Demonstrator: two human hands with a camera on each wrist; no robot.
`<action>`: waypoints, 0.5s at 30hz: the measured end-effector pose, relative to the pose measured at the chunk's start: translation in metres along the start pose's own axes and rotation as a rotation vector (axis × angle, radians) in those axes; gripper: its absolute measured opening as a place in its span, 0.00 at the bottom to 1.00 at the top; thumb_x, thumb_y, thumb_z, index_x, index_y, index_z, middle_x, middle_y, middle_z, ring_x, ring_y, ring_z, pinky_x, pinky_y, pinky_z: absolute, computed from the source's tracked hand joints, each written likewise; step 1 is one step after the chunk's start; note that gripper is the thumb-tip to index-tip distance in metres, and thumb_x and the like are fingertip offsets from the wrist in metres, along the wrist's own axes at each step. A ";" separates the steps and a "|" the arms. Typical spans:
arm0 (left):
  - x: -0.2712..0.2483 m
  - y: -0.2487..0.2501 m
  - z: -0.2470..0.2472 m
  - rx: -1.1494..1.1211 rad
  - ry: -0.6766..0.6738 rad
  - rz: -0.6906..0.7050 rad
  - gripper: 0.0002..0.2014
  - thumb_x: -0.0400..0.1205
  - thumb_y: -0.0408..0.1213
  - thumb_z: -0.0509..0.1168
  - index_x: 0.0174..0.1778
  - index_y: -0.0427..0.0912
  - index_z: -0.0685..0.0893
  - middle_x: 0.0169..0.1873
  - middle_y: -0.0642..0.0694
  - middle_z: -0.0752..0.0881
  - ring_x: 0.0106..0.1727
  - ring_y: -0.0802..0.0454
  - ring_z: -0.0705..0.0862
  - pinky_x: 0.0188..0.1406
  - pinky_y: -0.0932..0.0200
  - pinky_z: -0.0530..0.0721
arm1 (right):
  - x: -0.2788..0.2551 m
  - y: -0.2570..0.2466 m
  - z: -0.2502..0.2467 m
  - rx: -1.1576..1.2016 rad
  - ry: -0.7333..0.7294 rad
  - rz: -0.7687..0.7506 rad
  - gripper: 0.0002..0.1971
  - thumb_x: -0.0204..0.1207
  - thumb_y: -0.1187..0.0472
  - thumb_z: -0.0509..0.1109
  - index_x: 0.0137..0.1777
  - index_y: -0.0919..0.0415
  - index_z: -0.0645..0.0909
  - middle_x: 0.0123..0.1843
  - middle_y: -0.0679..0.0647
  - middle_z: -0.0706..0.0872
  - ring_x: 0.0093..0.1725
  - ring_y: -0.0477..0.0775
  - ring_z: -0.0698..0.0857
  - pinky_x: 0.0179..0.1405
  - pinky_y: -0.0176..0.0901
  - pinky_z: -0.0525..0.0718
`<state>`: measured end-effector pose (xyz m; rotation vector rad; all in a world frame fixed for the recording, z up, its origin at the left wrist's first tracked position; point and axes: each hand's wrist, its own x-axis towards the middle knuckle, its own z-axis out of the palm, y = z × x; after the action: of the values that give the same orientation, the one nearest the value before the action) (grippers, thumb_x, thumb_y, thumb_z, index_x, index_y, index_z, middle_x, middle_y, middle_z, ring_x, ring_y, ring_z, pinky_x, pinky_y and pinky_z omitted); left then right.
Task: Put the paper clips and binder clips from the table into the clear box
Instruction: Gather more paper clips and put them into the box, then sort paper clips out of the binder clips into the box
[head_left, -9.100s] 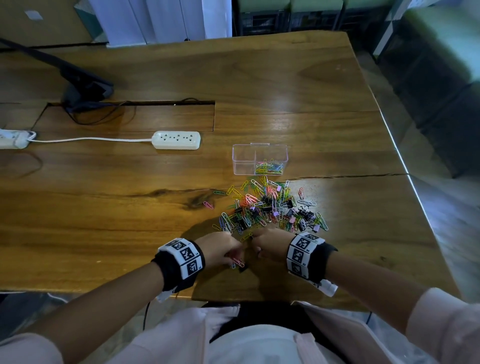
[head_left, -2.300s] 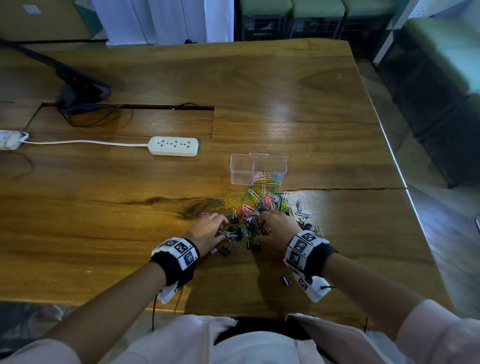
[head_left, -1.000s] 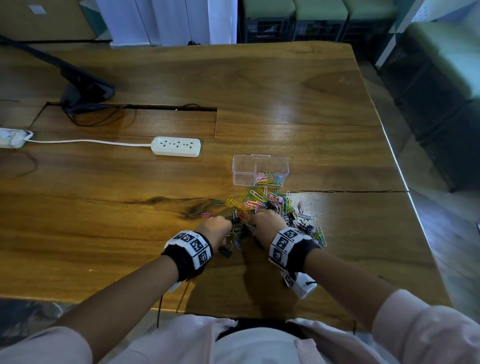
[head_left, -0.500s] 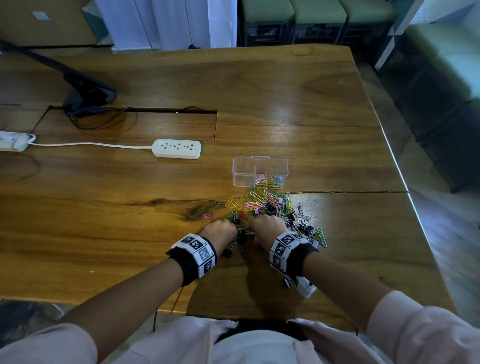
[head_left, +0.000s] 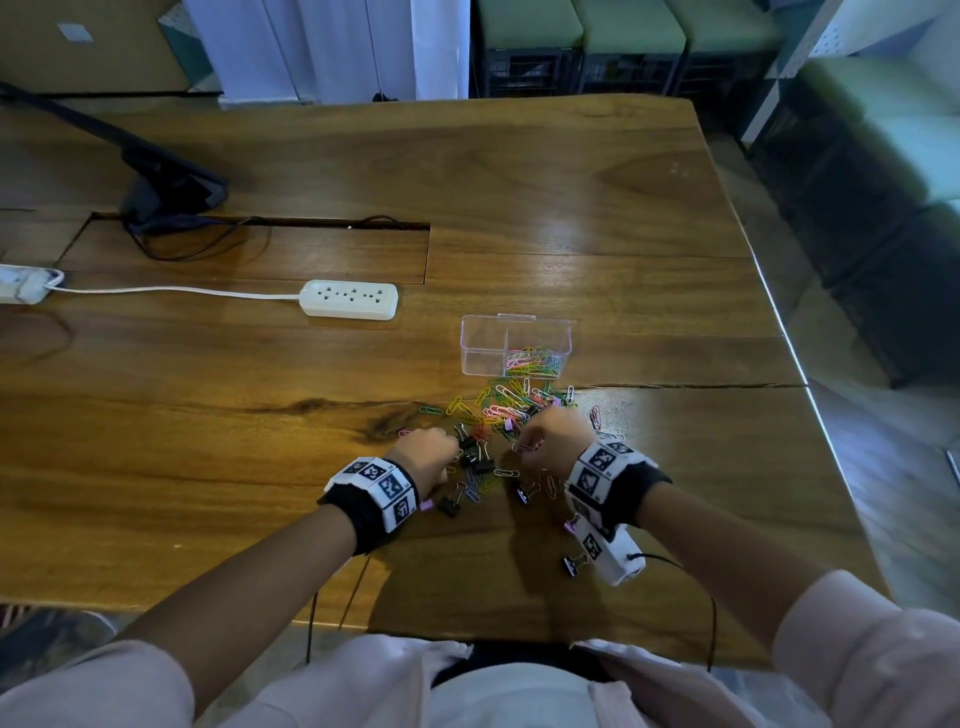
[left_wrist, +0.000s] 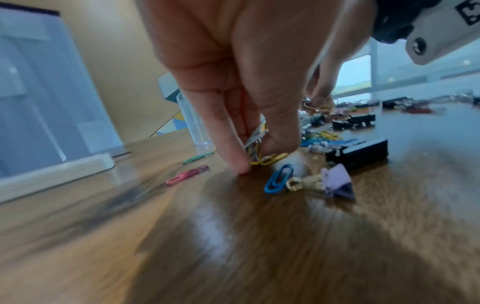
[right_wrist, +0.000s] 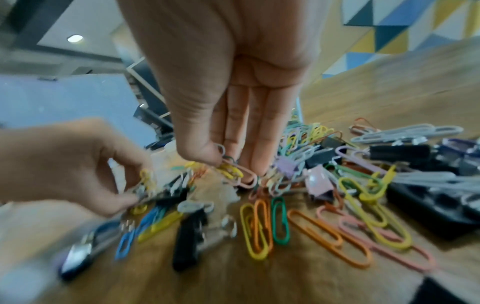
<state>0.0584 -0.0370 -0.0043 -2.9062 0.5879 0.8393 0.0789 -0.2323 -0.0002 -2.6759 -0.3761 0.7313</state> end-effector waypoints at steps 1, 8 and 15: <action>0.001 -0.002 -0.001 -0.043 -0.007 -0.020 0.11 0.82 0.32 0.61 0.59 0.34 0.79 0.58 0.38 0.82 0.60 0.41 0.82 0.57 0.52 0.80 | 0.001 0.003 -0.005 0.049 0.001 0.017 0.07 0.72 0.59 0.73 0.49 0.54 0.87 0.48 0.48 0.89 0.47 0.46 0.87 0.48 0.42 0.88; 0.003 -0.020 -0.002 -0.301 0.024 -0.092 0.07 0.79 0.36 0.65 0.49 0.39 0.85 0.47 0.41 0.88 0.50 0.44 0.87 0.51 0.56 0.84 | 0.015 0.008 -0.060 0.286 0.225 0.103 0.08 0.70 0.62 0.75 0.48 0.57 0.86 0.45 0.49 0.89 0.37 0.41 0.85 0.33 0.30 0.84; 0.003 -0.022 -0.005 -0.335 0.068 -0.074 0.06 0.79 0.36 0.65 0.46 0.39 0.86 0.46 0.42 0.88 0.49 0.46 0.86 0.48 0.57 0.82 | 0.034 0.008 -0.095 0.084 0.376 0.079 0.10 0.73 0.60 0.73 0.53 0.58 0.86 0.50 0.53 0.89 0.46 0.49 0.86 0.47 0.38 0.84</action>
<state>0.0718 -0.0191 -0.0024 -3.2444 0.3706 0.9116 0.1583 -0.2519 0.0585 -2.6810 -0.1391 0.2459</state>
